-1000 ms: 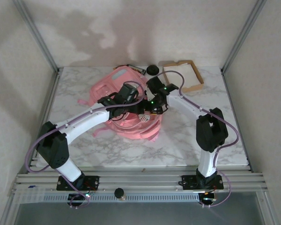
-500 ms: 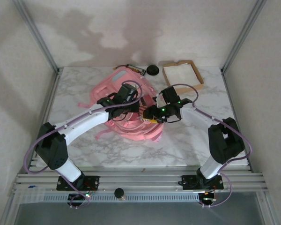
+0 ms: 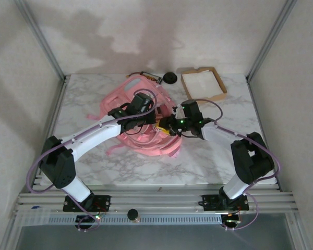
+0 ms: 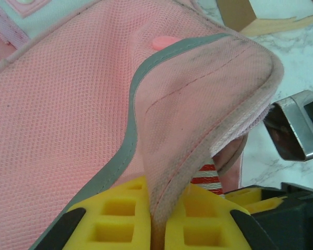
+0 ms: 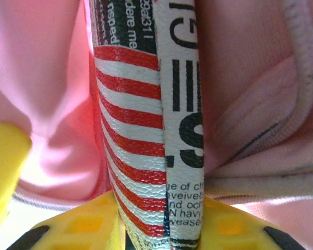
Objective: Pack books, pencil case, and school supplies into a backpack
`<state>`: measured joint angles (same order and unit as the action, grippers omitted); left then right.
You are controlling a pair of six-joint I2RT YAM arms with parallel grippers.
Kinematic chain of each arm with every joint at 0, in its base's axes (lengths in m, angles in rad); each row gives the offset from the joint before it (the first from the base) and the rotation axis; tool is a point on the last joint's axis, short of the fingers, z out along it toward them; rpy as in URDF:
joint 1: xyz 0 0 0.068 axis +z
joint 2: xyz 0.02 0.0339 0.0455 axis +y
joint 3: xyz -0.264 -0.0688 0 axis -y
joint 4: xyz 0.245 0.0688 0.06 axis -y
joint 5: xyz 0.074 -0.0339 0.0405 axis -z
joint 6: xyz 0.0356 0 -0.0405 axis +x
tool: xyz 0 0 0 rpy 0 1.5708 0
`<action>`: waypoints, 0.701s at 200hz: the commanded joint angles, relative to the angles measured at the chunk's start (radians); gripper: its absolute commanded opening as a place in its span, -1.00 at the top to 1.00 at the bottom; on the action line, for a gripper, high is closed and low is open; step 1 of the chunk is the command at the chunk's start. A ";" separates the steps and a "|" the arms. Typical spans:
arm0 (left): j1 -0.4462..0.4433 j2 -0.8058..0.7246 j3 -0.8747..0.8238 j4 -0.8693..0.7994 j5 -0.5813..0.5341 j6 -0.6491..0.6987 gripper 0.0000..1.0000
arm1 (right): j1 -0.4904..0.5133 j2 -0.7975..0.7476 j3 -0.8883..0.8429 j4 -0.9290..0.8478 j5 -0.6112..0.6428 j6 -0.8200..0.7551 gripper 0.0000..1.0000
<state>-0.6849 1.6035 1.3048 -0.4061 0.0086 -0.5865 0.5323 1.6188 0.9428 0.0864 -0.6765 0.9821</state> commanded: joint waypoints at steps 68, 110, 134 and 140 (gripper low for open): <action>-0.028 -0.030 0.064 0.127 0.048 -0.192 1.00 | 0.121 0.047 0.119 0.204 0.175 0.169 0.00; 0.010 -0.048 0.024 0.170 0.075 -0.204 1.00 | 0.067 0.031 0.066 0.143 0.126 0.083 -0.14; 0.013 -0.061 0.018 0.161 0.062 -0.196 1.00 | 0.043 -0.013 0.073 0.011 0.156 0.001 0.03; 0.014 -0.062 0.016 0.162 0.062 -0.196 1.00 | 0.042 -0.023 0.065 -0.008 0.167 -0.011 0.00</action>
<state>-0.6640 1.5993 1.3067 -0.3573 0.0124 -0.7380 0.5903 1.6482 0.9787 0.1730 -0.5423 1.0904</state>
